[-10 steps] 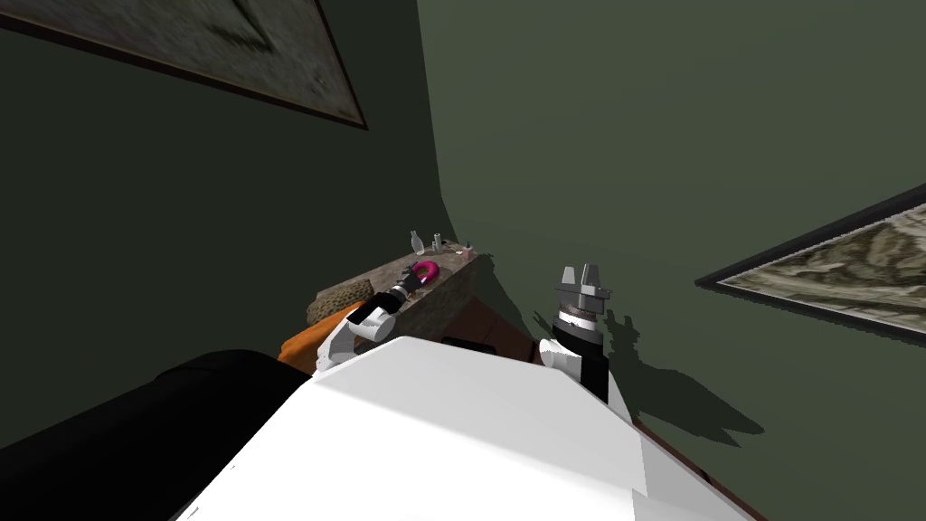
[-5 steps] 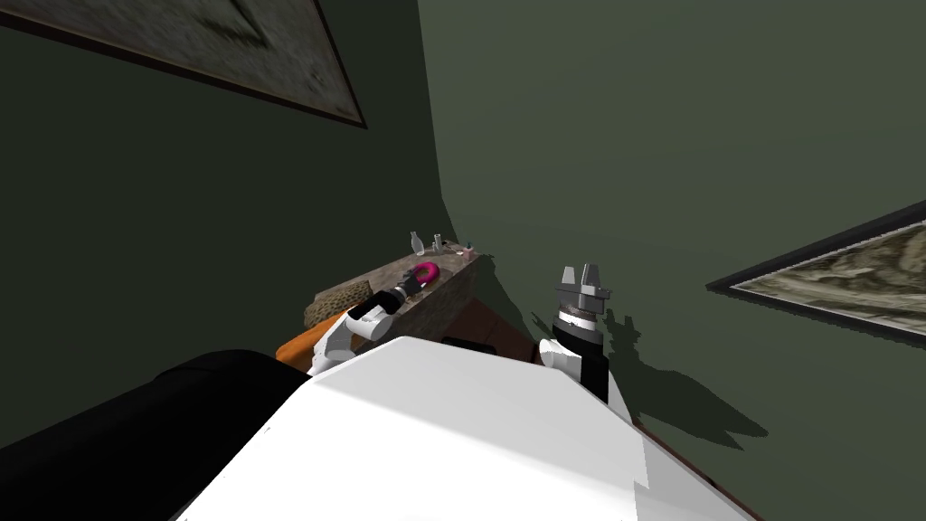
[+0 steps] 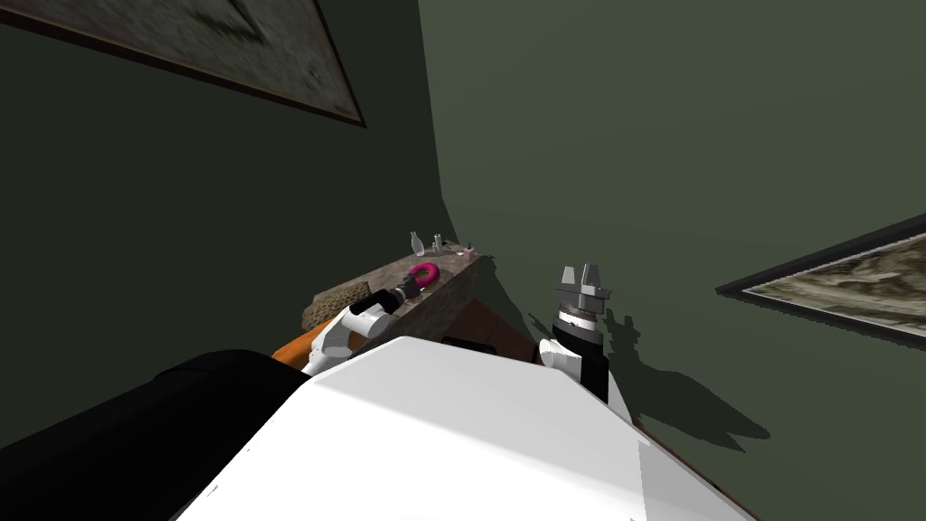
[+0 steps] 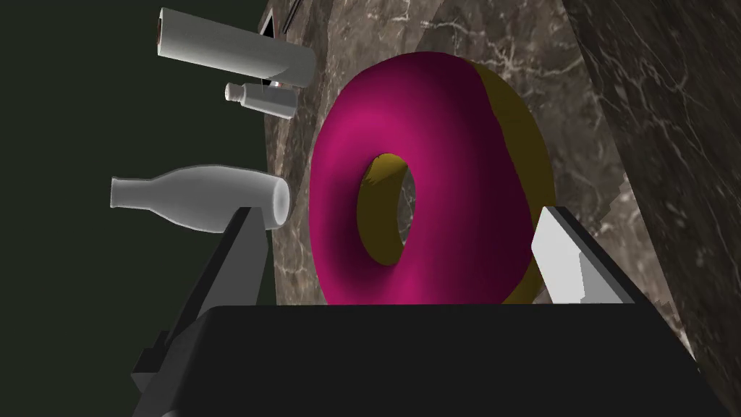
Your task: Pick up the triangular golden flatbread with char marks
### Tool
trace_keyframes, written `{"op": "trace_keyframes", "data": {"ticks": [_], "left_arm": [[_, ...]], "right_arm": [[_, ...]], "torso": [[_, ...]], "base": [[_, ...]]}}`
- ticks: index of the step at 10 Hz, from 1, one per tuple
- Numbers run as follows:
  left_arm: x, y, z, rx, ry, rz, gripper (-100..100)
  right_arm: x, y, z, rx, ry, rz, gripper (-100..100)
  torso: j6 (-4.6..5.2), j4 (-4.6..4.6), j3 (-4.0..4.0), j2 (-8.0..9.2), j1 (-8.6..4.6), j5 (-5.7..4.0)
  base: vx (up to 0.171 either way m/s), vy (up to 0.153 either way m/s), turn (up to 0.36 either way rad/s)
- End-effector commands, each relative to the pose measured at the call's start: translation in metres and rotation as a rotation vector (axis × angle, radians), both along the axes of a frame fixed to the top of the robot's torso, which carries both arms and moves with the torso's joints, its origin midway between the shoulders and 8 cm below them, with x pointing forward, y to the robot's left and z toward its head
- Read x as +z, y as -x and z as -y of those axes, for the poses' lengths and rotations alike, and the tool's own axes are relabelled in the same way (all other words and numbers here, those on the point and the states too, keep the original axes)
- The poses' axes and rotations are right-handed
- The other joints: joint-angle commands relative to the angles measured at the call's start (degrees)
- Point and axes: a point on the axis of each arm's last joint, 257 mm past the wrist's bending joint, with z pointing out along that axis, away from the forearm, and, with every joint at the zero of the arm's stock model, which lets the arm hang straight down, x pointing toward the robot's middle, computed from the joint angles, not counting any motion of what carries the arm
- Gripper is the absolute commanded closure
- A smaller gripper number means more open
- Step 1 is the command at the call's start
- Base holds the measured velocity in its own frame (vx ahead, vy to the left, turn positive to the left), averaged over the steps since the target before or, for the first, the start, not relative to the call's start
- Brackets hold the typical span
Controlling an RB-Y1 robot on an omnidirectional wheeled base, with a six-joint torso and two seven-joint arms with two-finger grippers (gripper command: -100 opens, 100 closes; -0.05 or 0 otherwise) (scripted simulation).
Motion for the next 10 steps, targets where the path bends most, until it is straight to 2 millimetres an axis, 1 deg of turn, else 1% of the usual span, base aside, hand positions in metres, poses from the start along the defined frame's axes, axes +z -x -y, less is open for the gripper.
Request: {"op": "trace_keyframes", "data": {"ticks": [1,7,10], "left_arm": [[-0.010,0.003,-0.003,0.005,0.015,-0.054,-100],[-0.045,0.023,-0.018,0.036,0.036,-0.244,-100],[-0.059,0.034,-0.024,0.052,0.037,-0.324,-100]], "right_arm": [[0.000,0.000,0.000,0.000,0.000,0.000,0],[0.000,0.000,0.000,0.000,0.000,0.000,0],[0.000,0.000,0.000,0.000,0.000,0.000,0]], "torso": [[0.00,0.00,0.00,0.00,0.00,0.00],[0.00,0.00,0.00,0.00,-0.01,0.00],[0.00,0.00,0.00,0.00,0.00,0.00]], "base": [[0.029,0.010,0.009],[0.027,0.007,0.006],[0.023,0.007,0.004]]}}
